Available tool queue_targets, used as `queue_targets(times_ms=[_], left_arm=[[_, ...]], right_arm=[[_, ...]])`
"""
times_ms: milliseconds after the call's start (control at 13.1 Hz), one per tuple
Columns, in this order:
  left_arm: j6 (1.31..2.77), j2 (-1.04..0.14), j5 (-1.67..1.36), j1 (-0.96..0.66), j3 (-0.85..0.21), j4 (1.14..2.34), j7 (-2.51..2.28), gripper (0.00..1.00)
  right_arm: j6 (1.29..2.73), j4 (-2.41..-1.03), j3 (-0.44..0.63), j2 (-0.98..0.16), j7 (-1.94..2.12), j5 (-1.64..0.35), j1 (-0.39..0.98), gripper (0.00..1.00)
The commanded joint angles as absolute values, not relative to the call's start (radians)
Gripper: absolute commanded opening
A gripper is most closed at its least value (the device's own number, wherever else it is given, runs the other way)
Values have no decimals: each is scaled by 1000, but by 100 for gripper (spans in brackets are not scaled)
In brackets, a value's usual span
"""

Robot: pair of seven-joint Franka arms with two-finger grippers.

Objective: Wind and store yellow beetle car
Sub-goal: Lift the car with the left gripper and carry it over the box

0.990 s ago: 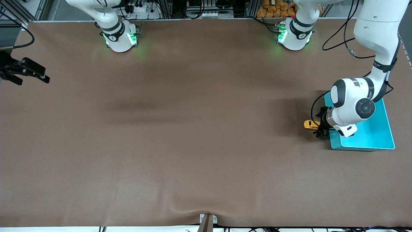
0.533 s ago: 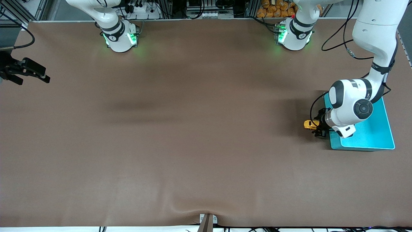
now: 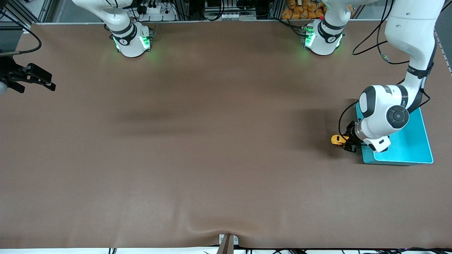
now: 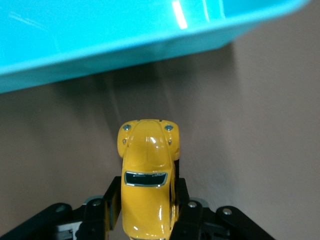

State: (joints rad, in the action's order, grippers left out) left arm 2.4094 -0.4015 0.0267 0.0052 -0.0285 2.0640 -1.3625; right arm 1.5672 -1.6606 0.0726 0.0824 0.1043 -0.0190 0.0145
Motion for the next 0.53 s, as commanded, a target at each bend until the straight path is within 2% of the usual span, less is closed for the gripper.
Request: queue_targets(times_ms=[0, 228, 457], left_arm=[[2272, -313, 38, -21, -25, 2030, -1381, 1], [2128, -259, 52, -20, -23, 1993, -1272, 0], [2047, -204, 52, 26, -9, 1996, -942, 0]], right_arm=[[1577, -1675, 67, 112, 97, -12, 6, 100], [1583, -1671, 77, 112, 97, -15, 12, 100], [1591, -1667, 77, 112, 97, -15, 17, 100]])
